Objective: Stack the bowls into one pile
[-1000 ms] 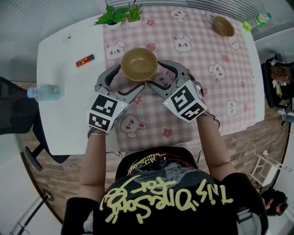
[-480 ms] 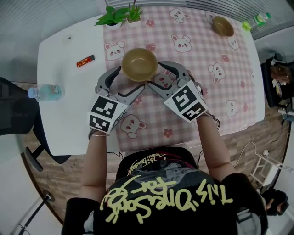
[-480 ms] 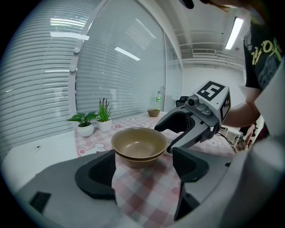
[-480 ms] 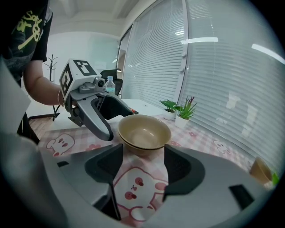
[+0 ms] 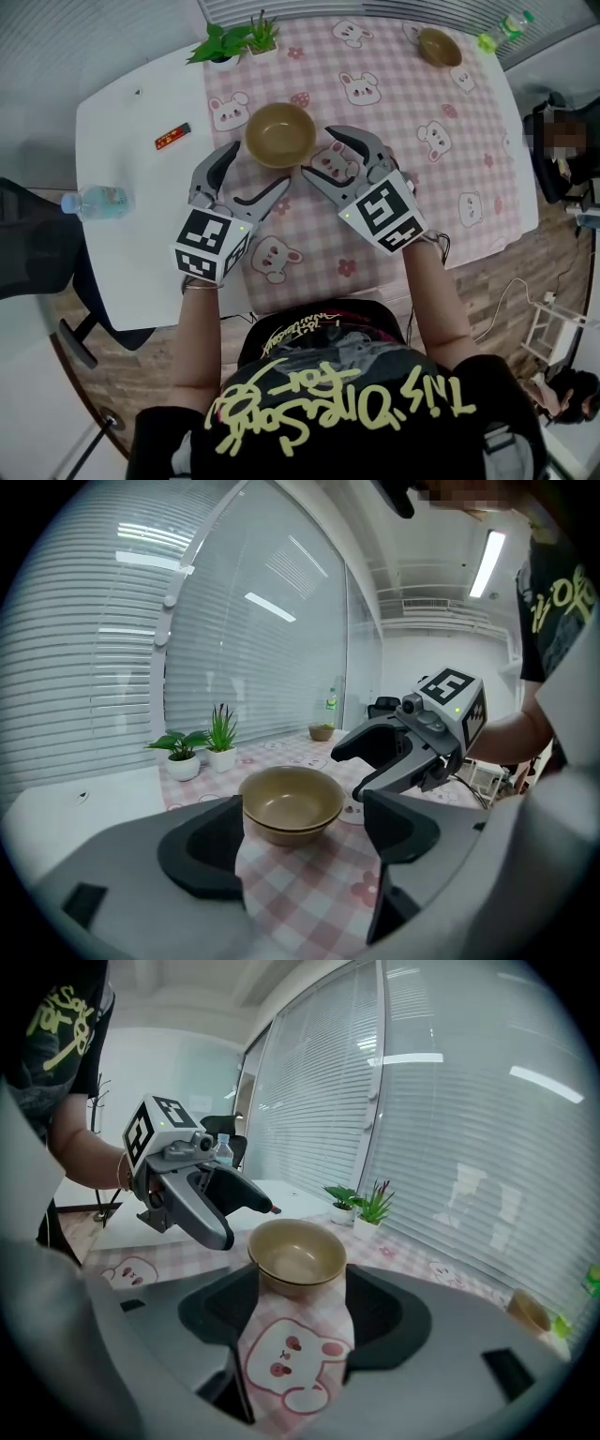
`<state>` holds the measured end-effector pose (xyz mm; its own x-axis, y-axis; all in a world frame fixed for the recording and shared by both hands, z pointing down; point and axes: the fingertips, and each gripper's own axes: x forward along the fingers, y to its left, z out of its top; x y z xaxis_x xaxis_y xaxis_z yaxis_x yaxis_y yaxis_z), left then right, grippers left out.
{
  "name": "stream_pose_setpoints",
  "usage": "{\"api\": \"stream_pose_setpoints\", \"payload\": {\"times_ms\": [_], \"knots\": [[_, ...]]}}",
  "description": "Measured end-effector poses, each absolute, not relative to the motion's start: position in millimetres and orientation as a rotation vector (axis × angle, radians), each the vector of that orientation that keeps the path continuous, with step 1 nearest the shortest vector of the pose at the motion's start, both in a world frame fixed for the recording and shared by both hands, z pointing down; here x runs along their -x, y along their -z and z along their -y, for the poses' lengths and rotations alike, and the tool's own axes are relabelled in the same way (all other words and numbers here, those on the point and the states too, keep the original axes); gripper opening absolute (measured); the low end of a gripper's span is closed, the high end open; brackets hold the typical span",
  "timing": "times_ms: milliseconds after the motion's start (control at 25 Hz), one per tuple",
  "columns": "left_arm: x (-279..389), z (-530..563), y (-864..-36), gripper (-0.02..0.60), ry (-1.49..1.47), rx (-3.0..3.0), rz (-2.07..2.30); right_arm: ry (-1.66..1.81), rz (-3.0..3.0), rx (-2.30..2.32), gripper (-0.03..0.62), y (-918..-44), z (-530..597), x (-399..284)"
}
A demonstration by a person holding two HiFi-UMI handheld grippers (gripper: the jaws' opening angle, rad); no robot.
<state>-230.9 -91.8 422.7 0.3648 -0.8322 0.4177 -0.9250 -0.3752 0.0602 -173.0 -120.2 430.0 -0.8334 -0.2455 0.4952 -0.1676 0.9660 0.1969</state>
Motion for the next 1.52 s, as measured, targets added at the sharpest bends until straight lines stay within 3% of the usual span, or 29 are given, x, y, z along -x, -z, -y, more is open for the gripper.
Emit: {"api": "stream_pose_setpoints", "payload": {"times_ms": [400,800,1520], "knots": [[209.5,87.5,-375.4,0.4,-0.347,-2.497,1.514,0.213,2.636,-0.489,0.273,-390.9,113.1,144.7],[144.9,97.8,-351.5,0.4,-0.328,-2.611,1.422,0.158,2.753,-0.588,0.273,-358.7,122.8,86.4],[5.3,227.8,-338.5,0.4,-0.302,-2.601,1.512,0.186,2.79,-0.48,0.273,-341.6,240.0,-51.1]]}}
